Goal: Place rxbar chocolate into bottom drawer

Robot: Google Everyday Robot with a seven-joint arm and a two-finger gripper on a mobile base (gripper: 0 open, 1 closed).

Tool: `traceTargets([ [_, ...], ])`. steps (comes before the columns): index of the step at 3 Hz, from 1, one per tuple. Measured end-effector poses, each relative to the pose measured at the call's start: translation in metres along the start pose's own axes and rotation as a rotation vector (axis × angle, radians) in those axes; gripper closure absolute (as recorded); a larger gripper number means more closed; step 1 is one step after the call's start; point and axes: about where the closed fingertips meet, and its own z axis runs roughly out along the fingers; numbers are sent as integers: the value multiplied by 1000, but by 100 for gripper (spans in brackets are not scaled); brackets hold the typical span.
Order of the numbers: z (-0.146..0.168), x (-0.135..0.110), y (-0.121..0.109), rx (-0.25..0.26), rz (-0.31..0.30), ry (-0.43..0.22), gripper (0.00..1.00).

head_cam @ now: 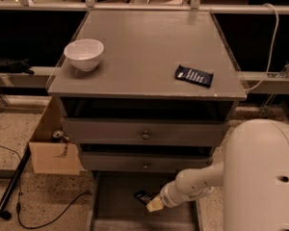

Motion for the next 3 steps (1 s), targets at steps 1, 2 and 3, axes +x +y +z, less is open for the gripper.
traceTargets([
  [1, -12, 3, 8, -48, -31, -69, 100],
  [2, -22, 31, 9, -120, -14, -168, 100],
  [3, -27, 38, 2, -101, 10, -169, 100],
])
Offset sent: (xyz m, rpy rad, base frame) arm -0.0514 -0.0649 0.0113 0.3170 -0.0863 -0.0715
